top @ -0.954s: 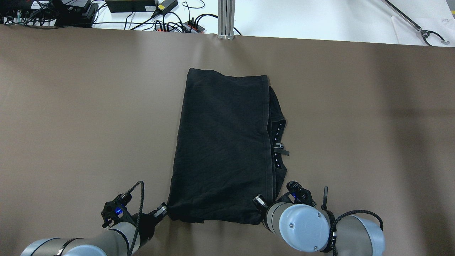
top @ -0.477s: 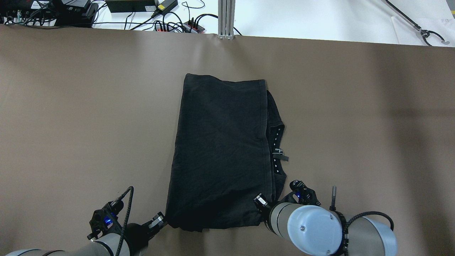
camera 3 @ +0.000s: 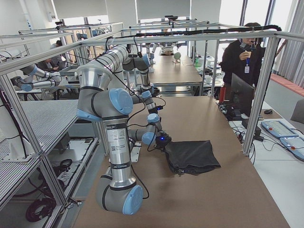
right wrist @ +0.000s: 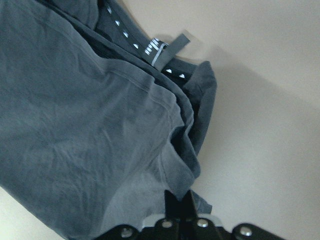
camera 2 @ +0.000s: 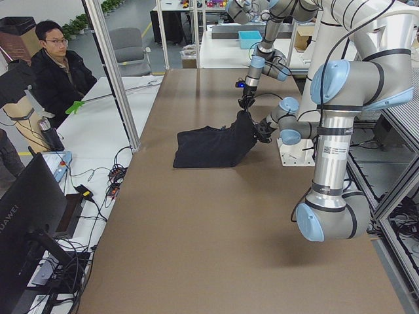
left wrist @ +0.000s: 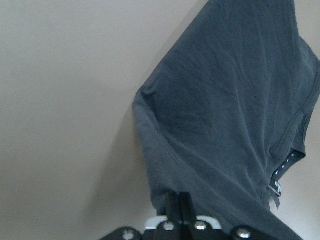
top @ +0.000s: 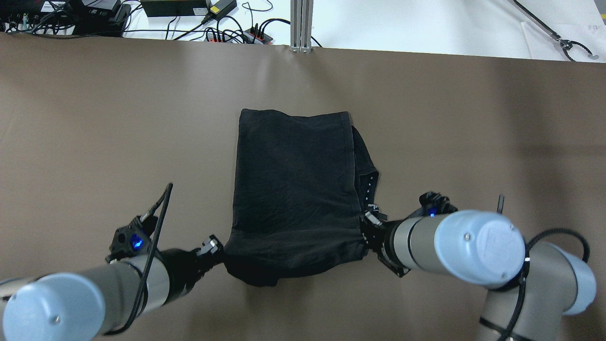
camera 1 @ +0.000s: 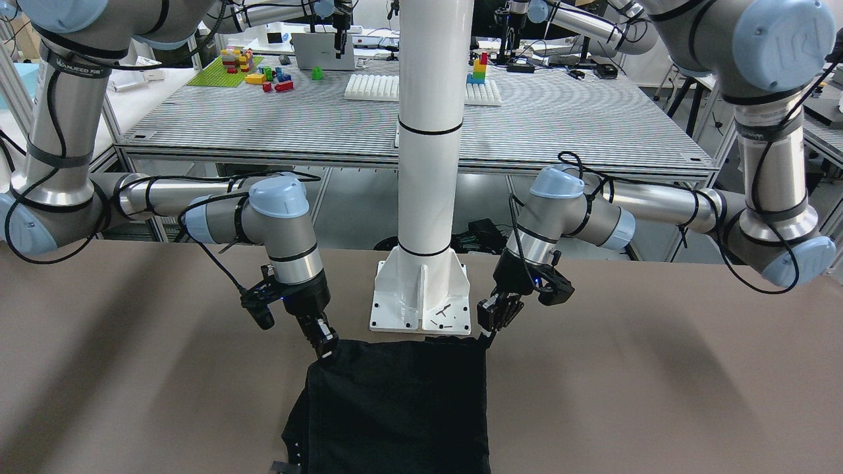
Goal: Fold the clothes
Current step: 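Lift the near edge with both grippers and fold it toward the collar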
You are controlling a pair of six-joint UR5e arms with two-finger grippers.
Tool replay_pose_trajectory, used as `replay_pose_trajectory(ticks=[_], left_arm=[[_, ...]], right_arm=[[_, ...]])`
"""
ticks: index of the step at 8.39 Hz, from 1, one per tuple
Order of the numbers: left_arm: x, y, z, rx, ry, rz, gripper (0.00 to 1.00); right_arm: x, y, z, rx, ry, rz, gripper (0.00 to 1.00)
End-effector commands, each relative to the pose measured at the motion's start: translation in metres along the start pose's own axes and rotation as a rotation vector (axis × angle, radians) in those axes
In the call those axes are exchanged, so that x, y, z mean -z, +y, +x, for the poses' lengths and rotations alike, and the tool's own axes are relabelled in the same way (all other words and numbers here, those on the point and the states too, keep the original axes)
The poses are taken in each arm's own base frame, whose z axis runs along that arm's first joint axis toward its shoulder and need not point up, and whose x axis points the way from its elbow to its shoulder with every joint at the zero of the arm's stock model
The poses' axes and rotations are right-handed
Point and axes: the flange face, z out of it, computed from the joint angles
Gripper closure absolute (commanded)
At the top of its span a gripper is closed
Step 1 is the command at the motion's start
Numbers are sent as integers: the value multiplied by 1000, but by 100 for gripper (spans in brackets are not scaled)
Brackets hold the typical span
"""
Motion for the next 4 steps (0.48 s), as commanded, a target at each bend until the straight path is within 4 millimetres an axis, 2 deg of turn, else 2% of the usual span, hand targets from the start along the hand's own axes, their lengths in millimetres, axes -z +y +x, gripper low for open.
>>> replay_pose_trajectory(ticks=[1, 2, 3, 4], left_arm=[[-39, -80, 92, -25, -34, 64, 100], [-52, -106, 113, -27, -55, 68, 100], [-67, -126, 132, -30, -65, 104, 100], [-84, -142, 142, -32, -85, 135, 100]], right_arm=[[-2, -58, -106, -110, -21, 25, 100], [-25, -69, -143, -92, -7, 65, 100], [-35, -94, -160, -33, 2, 104, 100], [-51, -112, -176, 0, 16, 130, 100]])
